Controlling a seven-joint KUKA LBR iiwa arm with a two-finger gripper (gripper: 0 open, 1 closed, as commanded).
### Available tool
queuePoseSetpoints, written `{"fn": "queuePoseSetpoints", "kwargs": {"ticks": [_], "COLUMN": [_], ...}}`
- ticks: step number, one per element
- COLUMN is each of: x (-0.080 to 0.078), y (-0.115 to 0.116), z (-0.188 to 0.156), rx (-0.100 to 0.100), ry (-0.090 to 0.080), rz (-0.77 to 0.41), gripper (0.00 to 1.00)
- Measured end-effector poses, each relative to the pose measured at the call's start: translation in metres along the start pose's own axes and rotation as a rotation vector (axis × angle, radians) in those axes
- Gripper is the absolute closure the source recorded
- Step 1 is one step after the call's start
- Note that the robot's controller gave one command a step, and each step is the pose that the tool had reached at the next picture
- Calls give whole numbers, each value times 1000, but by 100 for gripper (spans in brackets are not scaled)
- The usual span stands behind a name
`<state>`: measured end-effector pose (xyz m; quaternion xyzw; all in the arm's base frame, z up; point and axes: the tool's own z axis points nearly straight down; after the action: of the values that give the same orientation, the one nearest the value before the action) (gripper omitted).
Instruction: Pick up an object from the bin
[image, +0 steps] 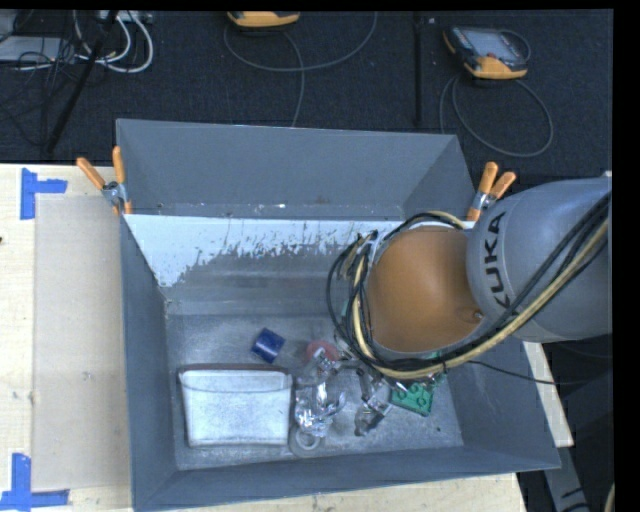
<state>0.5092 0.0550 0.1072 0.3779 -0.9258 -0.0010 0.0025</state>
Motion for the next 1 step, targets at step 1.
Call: {"fn": "queuePoseSetpoints", "kwargs": {"ticks": [1], "x": [-7], "y": [-10], "z": [7], "rx": [4], "ry": [-4], "rz": [-353], "gripper": [0]}}
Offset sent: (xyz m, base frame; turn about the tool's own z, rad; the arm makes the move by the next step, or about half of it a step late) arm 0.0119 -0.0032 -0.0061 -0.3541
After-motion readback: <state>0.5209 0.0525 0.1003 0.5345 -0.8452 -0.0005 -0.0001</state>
